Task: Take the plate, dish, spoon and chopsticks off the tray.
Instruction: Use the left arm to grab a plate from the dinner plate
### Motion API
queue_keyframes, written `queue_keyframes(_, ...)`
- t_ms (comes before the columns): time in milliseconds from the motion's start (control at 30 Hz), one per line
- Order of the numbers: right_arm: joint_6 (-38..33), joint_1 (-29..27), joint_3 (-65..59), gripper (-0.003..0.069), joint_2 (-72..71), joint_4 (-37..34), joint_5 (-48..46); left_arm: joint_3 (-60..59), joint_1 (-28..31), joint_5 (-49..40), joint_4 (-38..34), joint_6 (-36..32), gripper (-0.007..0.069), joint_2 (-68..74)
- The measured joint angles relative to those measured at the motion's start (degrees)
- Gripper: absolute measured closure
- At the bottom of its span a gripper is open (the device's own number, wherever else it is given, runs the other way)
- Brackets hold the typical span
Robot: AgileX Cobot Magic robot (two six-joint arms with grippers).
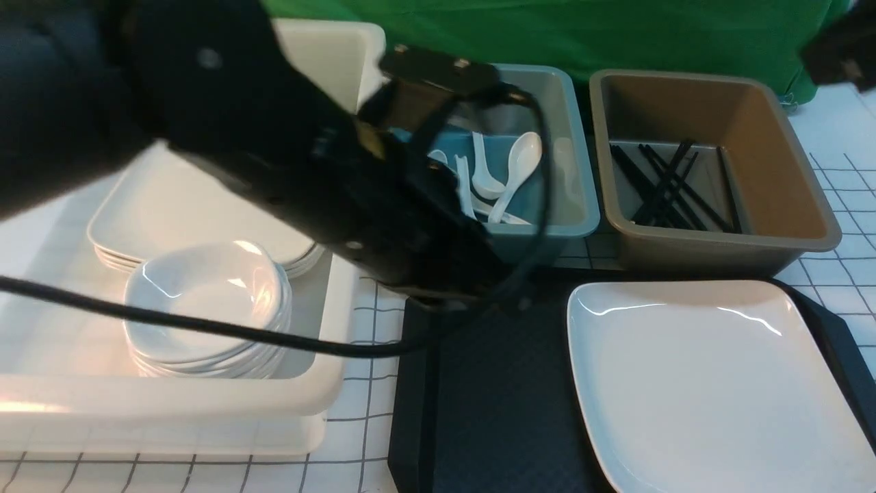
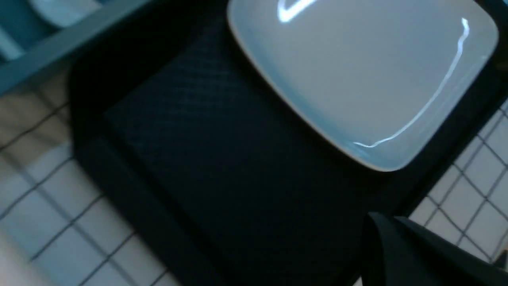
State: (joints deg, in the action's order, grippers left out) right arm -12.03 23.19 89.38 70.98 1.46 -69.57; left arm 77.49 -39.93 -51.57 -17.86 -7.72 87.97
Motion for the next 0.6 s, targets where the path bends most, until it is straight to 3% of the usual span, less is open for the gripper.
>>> queue_keyframes(100, 0.06, -4.38, -8.49, 0.0650, -5.78, 0.02, -0.16, 5.08, -2.77, -0.57, -0.10, 3.18, 0.0615, 6.60)
queue_keyframes(233, 0.11, -6.90, -18.66, 0.0650, -13.87, -0.15, -0.46, 13.02, -4.06, -0.78, 0.11, 4.52, 0.0524, 16.12)
queue_keyframes(367, 0.30, -7.08, -22.40, 0.0650, -19.05, -1.13, -0.39, 19.34, -4.12, -0.74, 3.27, 8.93, 0.0389, 23.61)
queue_keyframes(400, 0.60, -7.10, -22.89, 0.0650, -21.13, -1.46, -0.39, 21.89, -4.07, -0.57, 5.93, 11.42, 0.0319, 27.03)
queue_keyframes(433, 0.72, -7.10, -22.89, 0.0650, -21.13, -1.46, -0.39, 22.20, -4.00, -0.49, 6.56, 11.67, 0.0310, 27.44)
queue_keyframes(467, 1.42, -7.10, -22.94, 0.0650, -23.02, -1.46, 0.00, 24.92, -3.67, 0.01, 9.06, 13.38, 0.0230, 31.24)
queue_keyframes(600, 2.33, -7.10, -23.06, 0.0650, -25.02, -1.46, 0.72, 28.18, -2.68, 1.92, 10.75, 16.13, 0.0134, 36.17)
